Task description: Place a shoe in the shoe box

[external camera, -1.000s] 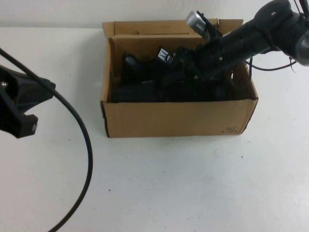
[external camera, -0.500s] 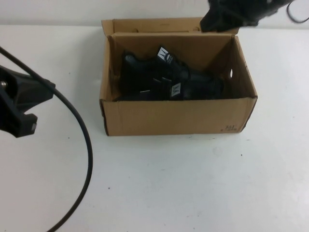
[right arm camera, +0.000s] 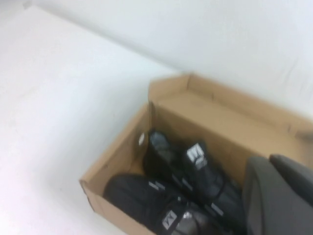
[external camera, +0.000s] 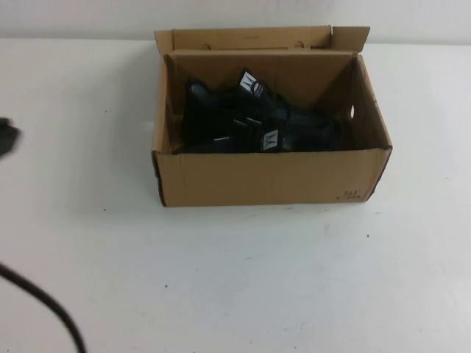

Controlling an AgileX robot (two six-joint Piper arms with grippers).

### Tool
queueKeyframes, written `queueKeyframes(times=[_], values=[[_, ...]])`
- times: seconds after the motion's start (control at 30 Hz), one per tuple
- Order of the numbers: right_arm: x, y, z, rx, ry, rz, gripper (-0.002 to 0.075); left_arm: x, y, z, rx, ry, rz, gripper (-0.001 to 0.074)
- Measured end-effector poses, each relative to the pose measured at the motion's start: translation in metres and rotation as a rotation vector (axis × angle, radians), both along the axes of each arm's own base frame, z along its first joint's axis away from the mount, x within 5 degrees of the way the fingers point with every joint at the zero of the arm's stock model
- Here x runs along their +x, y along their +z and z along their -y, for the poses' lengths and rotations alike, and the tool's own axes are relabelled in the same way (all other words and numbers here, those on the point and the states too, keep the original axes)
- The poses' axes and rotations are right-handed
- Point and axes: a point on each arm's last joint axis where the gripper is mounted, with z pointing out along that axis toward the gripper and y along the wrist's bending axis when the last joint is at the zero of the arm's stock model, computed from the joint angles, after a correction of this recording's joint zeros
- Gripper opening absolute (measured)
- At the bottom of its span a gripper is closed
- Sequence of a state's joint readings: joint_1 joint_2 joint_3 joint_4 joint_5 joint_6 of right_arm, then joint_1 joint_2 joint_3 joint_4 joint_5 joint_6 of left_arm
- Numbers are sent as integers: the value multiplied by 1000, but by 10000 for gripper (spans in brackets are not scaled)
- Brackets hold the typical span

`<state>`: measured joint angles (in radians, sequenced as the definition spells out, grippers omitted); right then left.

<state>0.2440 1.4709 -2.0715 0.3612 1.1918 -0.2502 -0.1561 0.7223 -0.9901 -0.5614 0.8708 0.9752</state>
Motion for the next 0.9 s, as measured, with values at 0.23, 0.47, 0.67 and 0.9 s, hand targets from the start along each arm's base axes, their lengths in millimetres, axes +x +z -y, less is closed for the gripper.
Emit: queueKeyframes(times=[0.23, 0.47, 0.67, 0.9], values=[[-85, 28, 22, 1, 2, 177, -16, -9, 20, -31, -42, 351, 202, -1], [-149, -2, 46, -3, -79, 369, -16, 4, 16, -31, -166, 419, 106, -1], [-180, -75, 58, 21, -135, 392, -16, 14, 8, -20, -202, 340, 0, -1], [-180, -170, 62, 19, -184, 310, -16, 18, 6, -15, -223, 304, -30, -1]])
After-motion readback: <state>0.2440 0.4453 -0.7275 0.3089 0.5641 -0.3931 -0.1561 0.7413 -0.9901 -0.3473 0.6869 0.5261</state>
